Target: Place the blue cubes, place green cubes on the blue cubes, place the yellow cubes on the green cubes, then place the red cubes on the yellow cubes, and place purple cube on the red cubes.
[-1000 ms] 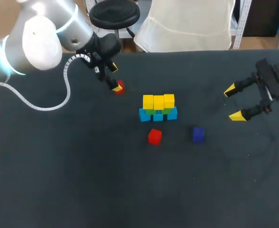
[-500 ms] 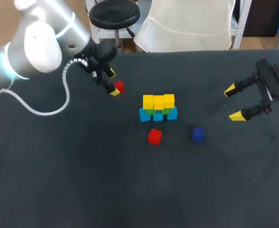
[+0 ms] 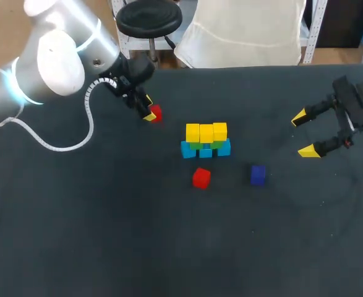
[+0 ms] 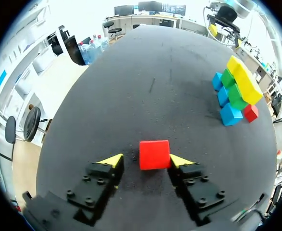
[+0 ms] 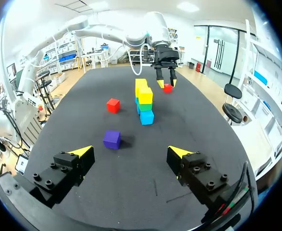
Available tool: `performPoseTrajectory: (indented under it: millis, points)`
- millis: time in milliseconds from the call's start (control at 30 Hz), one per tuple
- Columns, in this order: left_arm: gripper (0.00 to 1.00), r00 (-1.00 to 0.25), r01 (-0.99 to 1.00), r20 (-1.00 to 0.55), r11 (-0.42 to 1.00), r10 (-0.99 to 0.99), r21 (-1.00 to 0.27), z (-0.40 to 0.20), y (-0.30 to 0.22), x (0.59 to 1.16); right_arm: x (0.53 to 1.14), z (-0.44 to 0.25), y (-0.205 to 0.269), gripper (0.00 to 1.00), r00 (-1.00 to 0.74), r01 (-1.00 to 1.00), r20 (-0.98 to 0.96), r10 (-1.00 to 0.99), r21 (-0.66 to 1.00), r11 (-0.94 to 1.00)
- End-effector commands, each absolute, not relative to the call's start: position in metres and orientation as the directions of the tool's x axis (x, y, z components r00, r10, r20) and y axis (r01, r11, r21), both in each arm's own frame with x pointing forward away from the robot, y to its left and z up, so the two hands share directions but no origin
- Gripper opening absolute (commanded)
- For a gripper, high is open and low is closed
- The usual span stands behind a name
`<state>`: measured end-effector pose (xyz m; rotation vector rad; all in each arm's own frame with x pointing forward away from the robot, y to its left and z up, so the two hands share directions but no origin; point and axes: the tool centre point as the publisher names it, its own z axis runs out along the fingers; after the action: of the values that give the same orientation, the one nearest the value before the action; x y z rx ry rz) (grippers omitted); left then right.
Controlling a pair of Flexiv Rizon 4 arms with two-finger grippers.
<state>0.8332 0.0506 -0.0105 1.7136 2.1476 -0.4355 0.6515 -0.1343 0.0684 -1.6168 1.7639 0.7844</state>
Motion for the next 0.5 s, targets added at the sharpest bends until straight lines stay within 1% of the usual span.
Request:
performPoseTrajectory:
  millis: [33, 267, 467, 500]
  points:
    - [0.0, -0.198, 0.976, -0.462, 0.216, 0.865, -0.014, -0.011, 0.051, 0.833, 0.653, 0.067, -0.134, 1.0, -0.063, -0.997, -0.773, -0.631, 0.02, 0.075]
    - [0.0, -0.185, 0.979, -0.473, 0.204, 0.861, -0.011, 0.008, 0.047, 0.816, 0.653, 0.067, -0.134, 1.0, -0.063, -0.997, -0.773, -0.631, 0.02, 0.075]
    - [0.0, -0.166, 0.981, -0.525, 0.191, 0.835, -0.006, 0.038, 0.038, 0.784, 0.653, 0.067, -0.134, 1.0, -0.063, -0.997, -0.773, -0.631, 0.02, 0.075]
    - [0.0, -0.164, 0.982, -0.514, 0.188, 0.842, -0.004, 0.044, 0.036, 0.777, 0.653, 0.067, -0.134, 1.0, -0.063, -0.997, -0.773, -0.631, 0.02, 0.075]
